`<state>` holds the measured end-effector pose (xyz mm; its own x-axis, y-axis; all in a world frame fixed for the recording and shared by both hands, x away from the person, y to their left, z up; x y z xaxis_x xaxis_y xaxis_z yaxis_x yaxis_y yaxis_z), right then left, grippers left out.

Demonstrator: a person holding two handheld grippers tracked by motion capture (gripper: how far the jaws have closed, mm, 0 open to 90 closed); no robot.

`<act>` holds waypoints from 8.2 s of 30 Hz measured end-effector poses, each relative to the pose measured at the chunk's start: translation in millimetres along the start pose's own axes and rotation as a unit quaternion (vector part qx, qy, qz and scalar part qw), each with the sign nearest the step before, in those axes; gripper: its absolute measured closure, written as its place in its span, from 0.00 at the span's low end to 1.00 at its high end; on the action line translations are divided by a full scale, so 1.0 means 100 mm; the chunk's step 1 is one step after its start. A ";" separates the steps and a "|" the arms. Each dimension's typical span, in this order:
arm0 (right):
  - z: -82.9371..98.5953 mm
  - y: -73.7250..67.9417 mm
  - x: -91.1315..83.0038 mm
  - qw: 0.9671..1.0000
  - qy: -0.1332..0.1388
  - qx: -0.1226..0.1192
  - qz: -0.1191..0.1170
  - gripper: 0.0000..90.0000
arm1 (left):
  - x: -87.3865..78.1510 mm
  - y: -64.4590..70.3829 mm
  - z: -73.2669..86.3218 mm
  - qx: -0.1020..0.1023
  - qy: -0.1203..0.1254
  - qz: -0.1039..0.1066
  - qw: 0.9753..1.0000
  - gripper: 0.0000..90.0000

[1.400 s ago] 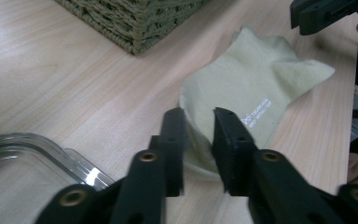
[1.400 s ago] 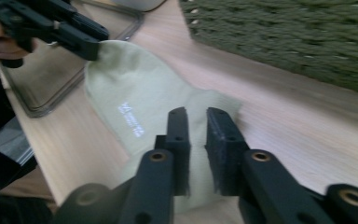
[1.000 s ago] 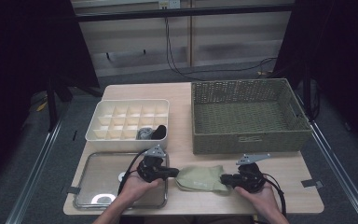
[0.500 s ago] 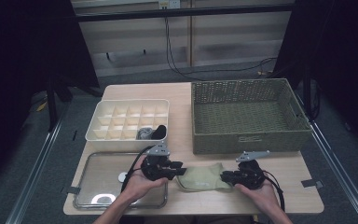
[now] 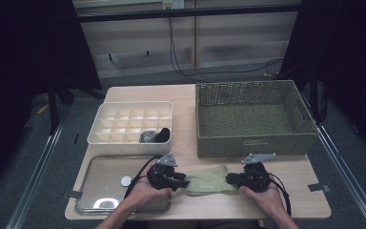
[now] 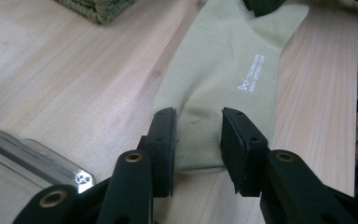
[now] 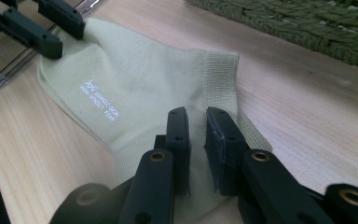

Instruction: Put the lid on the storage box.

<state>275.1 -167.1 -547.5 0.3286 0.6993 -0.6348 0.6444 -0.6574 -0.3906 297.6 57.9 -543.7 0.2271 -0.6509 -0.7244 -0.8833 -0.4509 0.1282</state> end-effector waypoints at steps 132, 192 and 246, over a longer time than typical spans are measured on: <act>-0.36 -0.27 -0.18 0.996 0.078 0.002 -0.050 0.94 | 0.46 0.46 -0.38 0.034 0.013 0.018 0.999 0.66; -0.47 -0.65 0.39 0.996 0.013 -0.039 -0.078 0.89 | -0.02 0.19 -0.03 0.007 0.017 0.013 1.000 0.49; -0.16 -0.79 0.58 0.994 -0.028 -0.061 -0.087 0.98 | -0.12 0.06 -0.10 -0.004 0.036 -0.004 0.999 0.57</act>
<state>254.7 -69.7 -542.7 0.1682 0.7800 -0.6028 0.7684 -0.4868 -0.4155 293.9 56.8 -527.8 0.2634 -0.6886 -0.6756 -0.8779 -0.4614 0.1280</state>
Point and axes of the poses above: each handheld gripper's, and its own axes: x roughly forward along the jaws, z roughly out of its underside, y roughly to its right, the point moved 7 cm from there along x, roughly forward along the jaws, and after that the axes turned 9 degrees about -z, right-handed, at the moved point
